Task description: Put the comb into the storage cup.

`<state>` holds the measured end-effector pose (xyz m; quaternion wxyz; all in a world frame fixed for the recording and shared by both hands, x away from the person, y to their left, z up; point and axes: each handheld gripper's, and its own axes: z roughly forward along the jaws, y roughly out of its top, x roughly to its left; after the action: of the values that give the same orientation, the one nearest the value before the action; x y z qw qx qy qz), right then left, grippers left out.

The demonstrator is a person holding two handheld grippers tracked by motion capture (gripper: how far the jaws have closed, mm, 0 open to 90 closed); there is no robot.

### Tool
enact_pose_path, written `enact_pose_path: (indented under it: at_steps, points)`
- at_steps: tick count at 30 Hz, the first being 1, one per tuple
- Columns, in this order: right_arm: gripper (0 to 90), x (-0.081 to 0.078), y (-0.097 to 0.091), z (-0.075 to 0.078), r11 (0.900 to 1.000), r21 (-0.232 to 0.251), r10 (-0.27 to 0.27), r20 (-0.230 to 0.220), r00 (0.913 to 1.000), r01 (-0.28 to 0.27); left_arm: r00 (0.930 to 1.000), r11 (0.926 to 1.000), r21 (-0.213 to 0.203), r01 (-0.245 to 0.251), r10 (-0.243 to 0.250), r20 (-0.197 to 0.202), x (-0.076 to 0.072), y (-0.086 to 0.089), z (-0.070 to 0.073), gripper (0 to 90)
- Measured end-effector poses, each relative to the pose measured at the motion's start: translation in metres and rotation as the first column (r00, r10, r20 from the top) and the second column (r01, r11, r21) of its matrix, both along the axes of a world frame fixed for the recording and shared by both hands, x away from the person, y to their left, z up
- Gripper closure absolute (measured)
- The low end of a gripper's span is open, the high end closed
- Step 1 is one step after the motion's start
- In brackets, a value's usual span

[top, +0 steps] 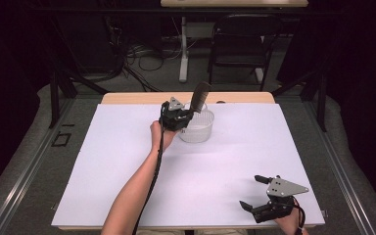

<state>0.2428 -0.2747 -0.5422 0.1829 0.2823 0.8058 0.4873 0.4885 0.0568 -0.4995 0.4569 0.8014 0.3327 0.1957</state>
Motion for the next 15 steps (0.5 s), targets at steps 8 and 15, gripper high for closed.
enact_pose_path:
  at_steps: [8,15]
  points:
    - [0.9,0.0002,0.0002,-0.0004,1.0,0.001,-0.003,-0.008,1.0,0.003,1.0,0.9997,0.024,0.004,-0.004,-0.007,0.0003,-0.0004,-0.0028,72.0]
    - [1.2,-0.0002,0.0003,-0.0001,1.0,0.001,-0.004,-0.001,1.0,0.004,0.9996,0.9988,0.048,0.01,-0.009,-0.027,0.0001,-0.0019,-0.0068,71.5]
